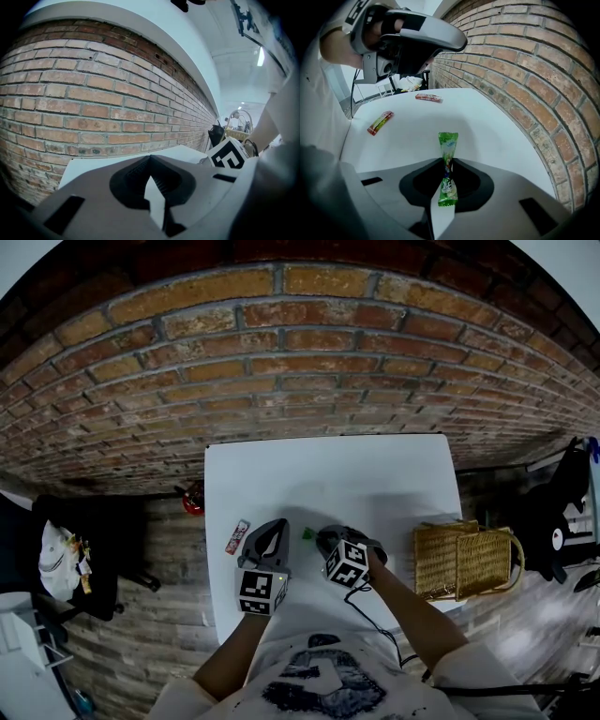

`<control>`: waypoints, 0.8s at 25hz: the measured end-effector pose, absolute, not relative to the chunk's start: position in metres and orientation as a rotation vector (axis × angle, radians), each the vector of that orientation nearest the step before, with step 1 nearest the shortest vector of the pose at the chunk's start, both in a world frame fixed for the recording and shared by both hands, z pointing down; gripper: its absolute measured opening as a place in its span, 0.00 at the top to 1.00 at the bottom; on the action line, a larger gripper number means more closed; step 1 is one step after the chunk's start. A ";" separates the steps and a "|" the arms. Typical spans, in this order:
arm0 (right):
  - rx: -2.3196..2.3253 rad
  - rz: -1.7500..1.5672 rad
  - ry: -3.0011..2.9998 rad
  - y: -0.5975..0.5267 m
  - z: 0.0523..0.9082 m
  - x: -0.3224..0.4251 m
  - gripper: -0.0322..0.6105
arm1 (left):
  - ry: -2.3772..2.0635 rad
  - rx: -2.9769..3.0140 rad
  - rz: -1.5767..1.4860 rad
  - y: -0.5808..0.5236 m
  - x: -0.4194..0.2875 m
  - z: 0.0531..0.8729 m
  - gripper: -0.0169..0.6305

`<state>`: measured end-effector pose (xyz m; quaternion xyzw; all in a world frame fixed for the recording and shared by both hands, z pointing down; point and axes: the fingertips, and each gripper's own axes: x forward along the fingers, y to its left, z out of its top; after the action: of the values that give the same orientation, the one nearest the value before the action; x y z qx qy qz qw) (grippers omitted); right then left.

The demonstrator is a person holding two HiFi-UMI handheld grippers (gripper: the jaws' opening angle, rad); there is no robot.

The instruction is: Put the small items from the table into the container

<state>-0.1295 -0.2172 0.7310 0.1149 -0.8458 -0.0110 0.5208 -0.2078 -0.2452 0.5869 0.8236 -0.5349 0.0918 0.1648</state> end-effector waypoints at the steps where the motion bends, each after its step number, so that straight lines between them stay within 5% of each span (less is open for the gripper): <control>1: 0.279 -0.028 -2.027 -0.217 0.730 -0.130 0.84 | -1.524 2.349 0.259 -0.245 -0.208 0.586 0.90; 20: 0.447 -0.008 -2.101 -0.205 0.672 -0.124 0.84 | -1.558 2.411 0.234 -0.221 -0.210 0.554 0.90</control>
<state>-0.1235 -0.2051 0.6723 0.1828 -0.8598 -0.0033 0.4767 -0.2105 -0.2212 0.5540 0.8301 -0.5362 0.0805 0.1303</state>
